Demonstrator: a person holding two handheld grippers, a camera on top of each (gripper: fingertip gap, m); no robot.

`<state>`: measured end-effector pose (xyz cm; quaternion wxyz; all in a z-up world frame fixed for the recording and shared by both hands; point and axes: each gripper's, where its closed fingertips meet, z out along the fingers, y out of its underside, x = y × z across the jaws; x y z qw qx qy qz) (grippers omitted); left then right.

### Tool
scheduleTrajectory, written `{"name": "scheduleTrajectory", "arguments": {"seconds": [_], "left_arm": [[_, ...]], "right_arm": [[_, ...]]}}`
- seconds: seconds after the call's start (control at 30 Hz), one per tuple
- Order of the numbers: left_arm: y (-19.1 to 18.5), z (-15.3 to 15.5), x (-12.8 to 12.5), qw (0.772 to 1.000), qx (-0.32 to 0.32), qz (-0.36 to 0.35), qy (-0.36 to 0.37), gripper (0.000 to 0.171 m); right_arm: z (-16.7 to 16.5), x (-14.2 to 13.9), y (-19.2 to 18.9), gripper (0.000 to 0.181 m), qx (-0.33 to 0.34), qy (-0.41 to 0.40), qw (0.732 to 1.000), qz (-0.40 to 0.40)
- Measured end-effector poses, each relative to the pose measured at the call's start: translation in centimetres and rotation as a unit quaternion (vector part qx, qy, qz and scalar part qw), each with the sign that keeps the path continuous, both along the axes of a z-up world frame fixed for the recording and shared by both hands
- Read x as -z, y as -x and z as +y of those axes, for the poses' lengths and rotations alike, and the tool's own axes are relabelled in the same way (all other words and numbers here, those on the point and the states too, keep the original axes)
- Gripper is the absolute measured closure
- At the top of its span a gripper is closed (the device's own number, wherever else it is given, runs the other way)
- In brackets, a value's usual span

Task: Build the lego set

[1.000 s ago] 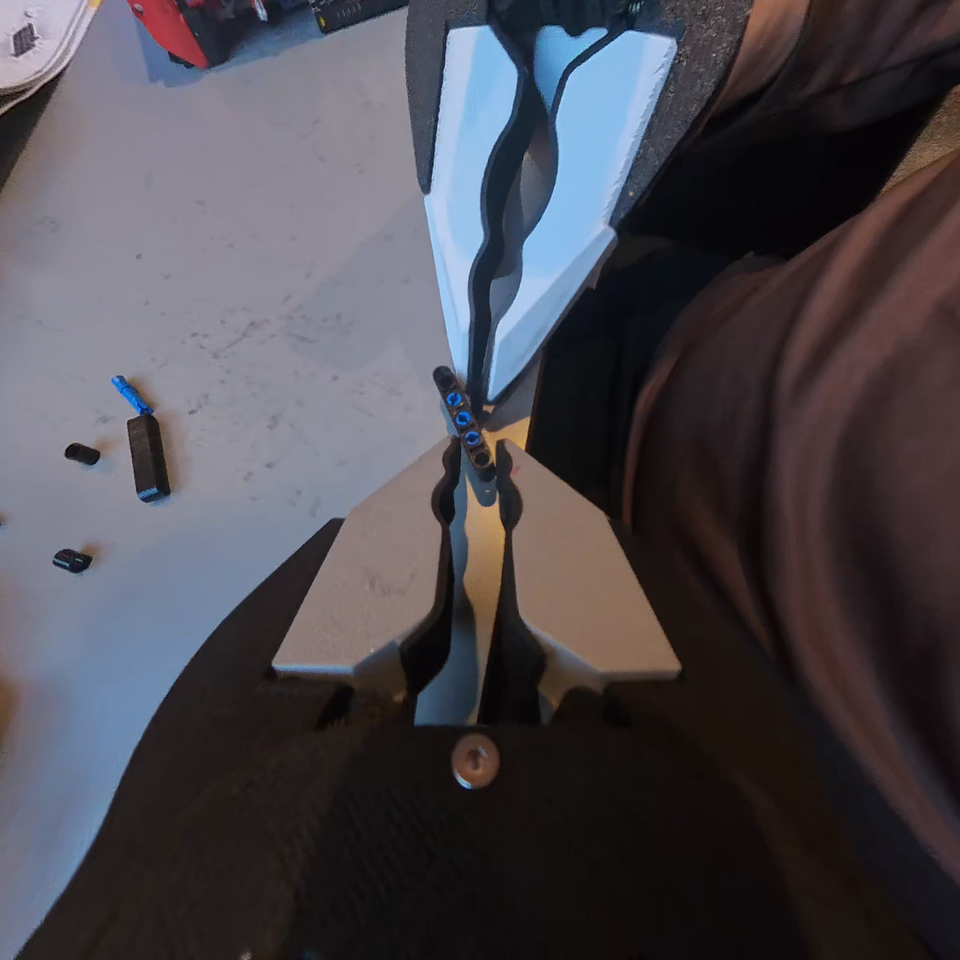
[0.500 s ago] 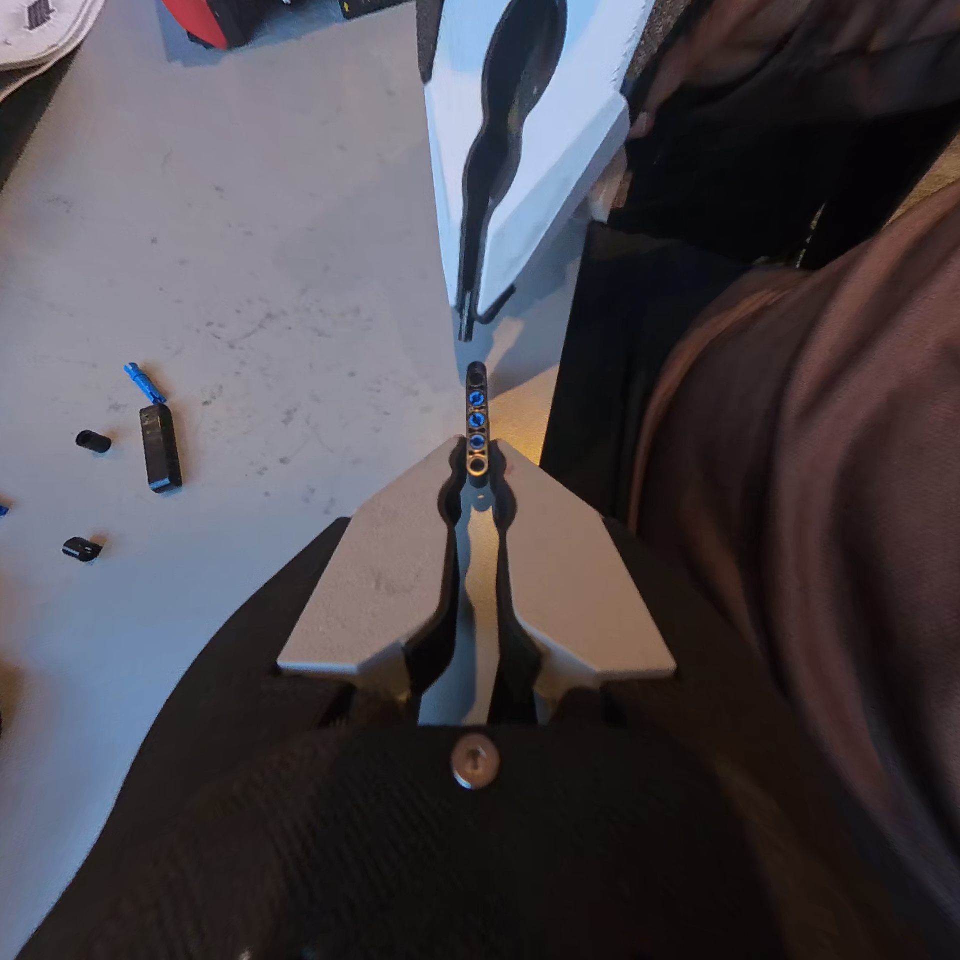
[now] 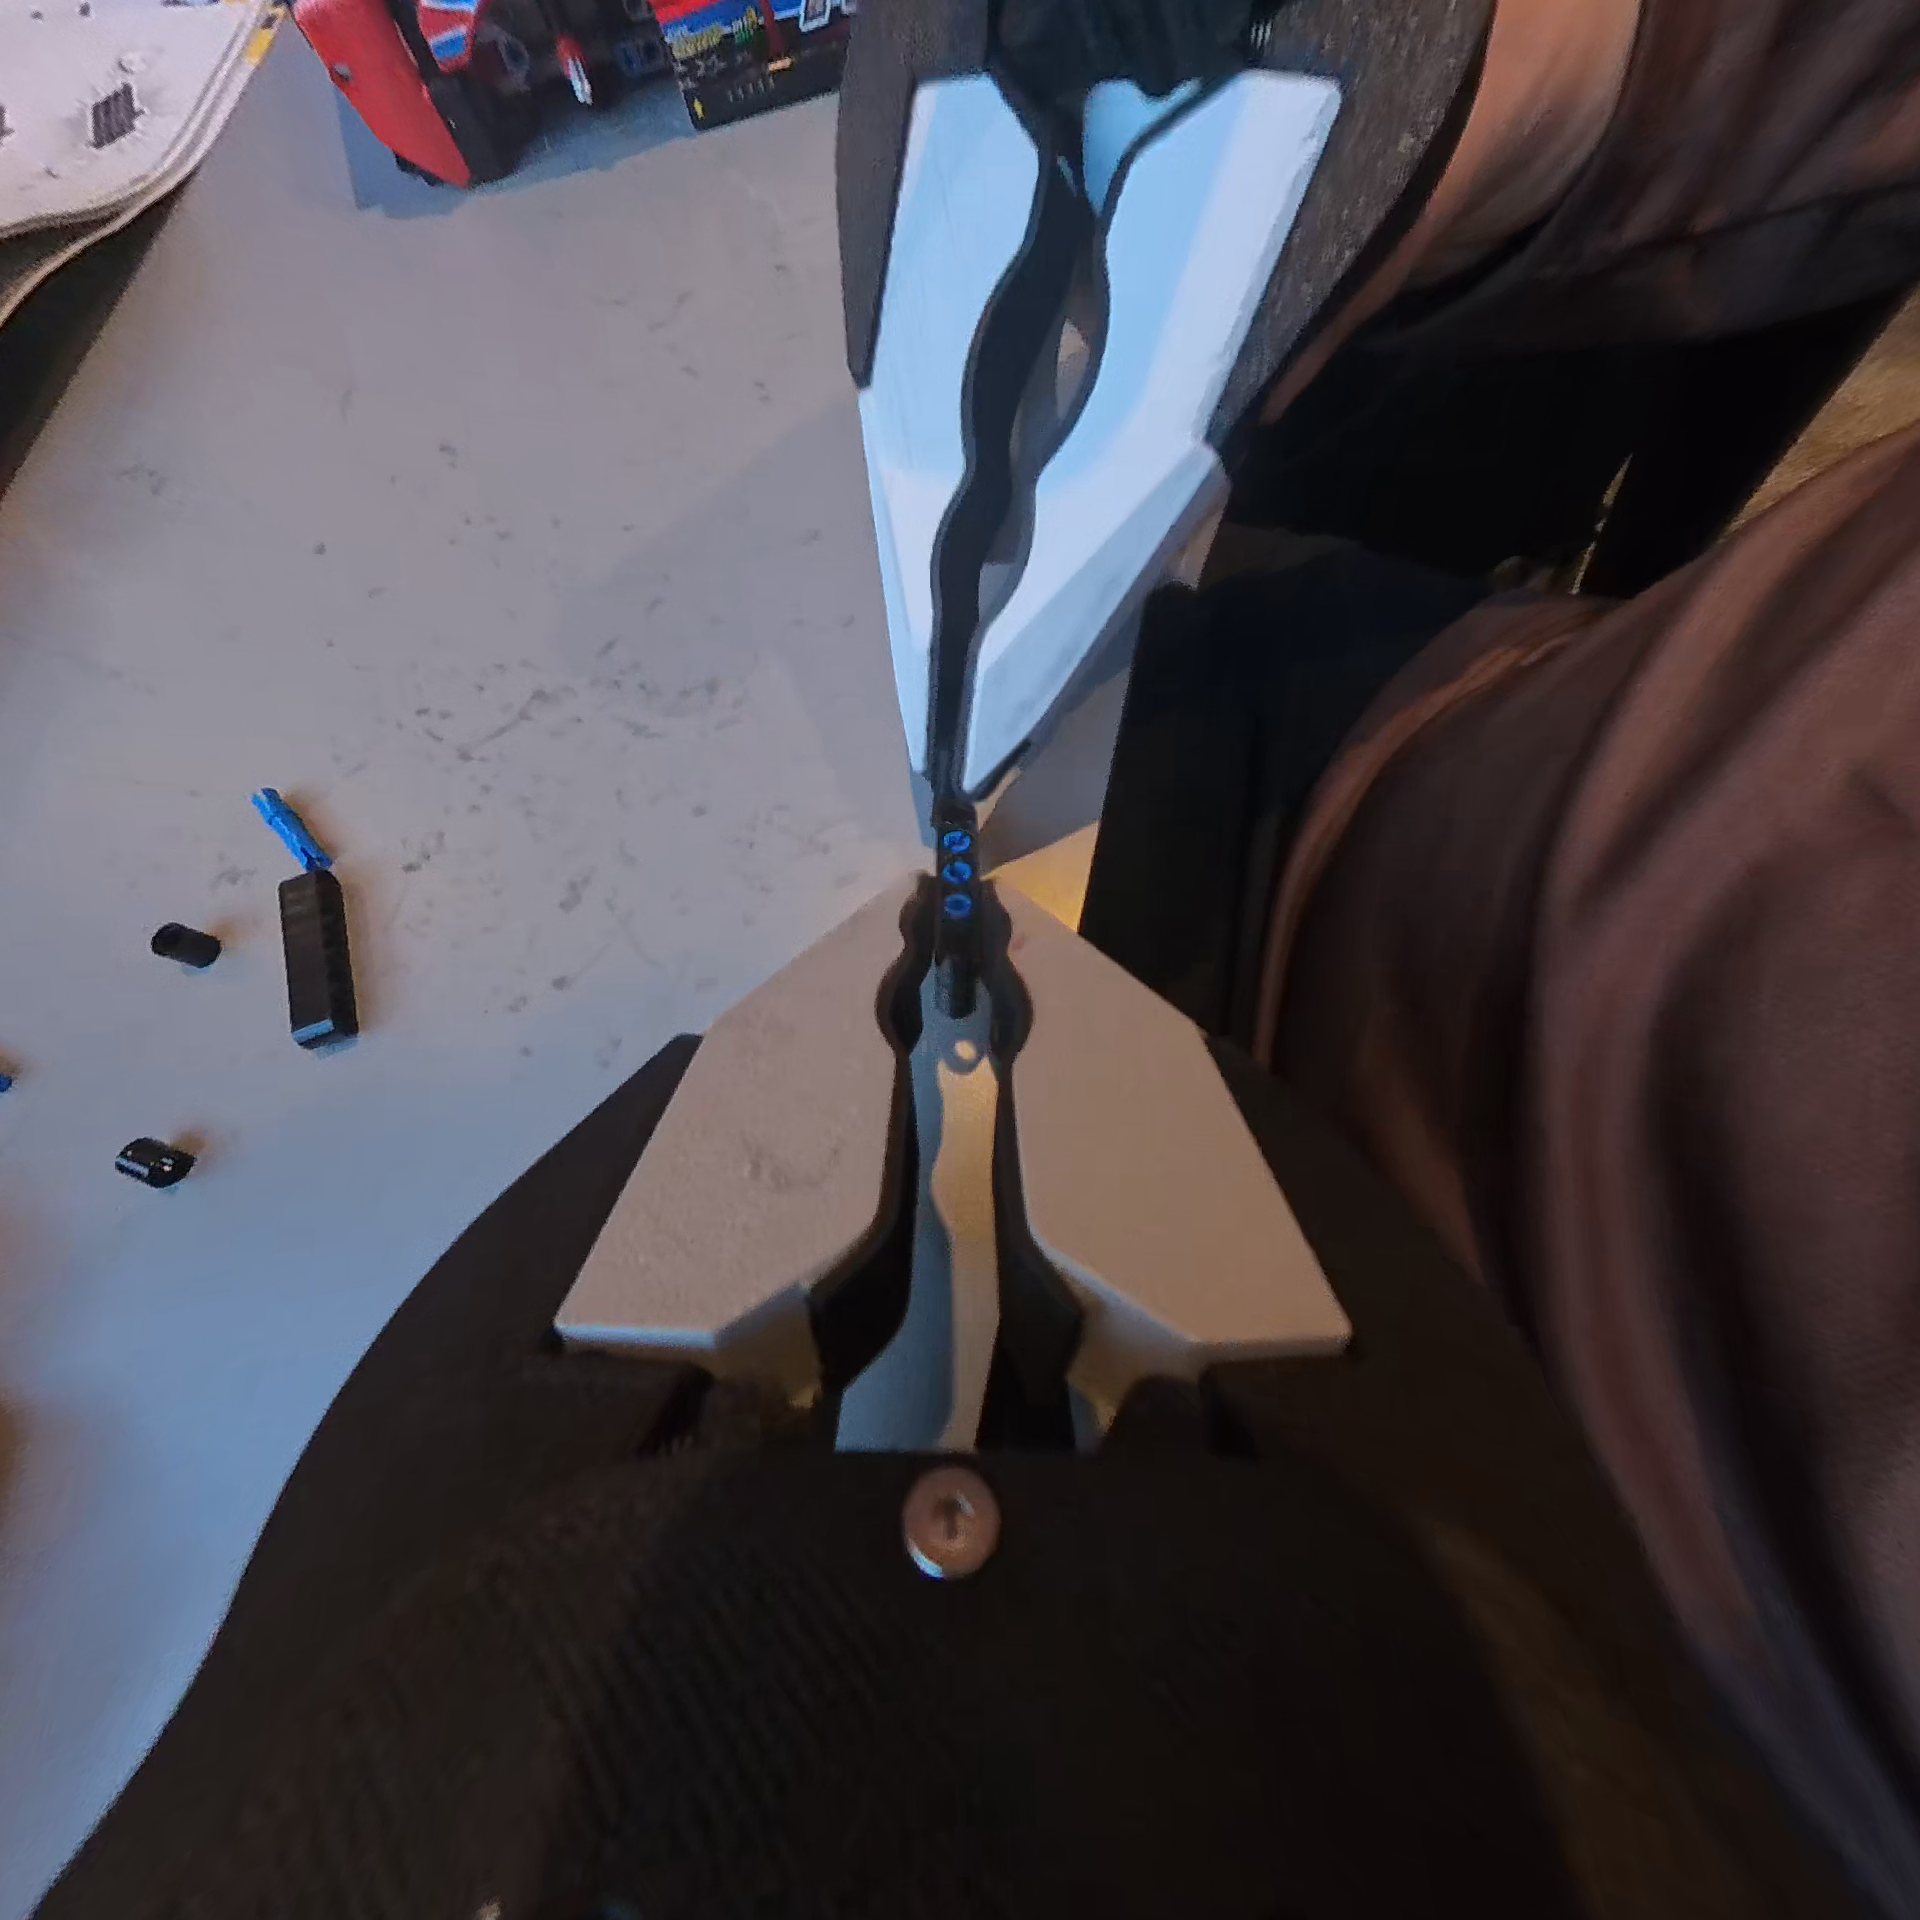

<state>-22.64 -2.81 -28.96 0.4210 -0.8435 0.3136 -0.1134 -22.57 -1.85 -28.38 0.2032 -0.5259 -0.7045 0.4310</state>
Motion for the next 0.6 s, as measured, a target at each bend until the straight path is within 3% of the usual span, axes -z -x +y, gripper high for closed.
{"name": "scheduleTrajectory", "arguments": {"seconds": [0.23, 0.6], "left_arm": [[-0.48, -0.01, -0.53, 1.000, 0.015, -0.021, 0.001, 0.167], [0.05, -0.08, 0.13, 0.999, 0.031, 0.016, 0.012, 0.167]], "right_arm": [[0.17, -0.69, -0.24, 0.177, -0.002, 0.007, 1.000, 0.013], [-0.45, -0.61, -0.75, 0.177, -0.019, 0.012, 1.000, -0.004]]}}
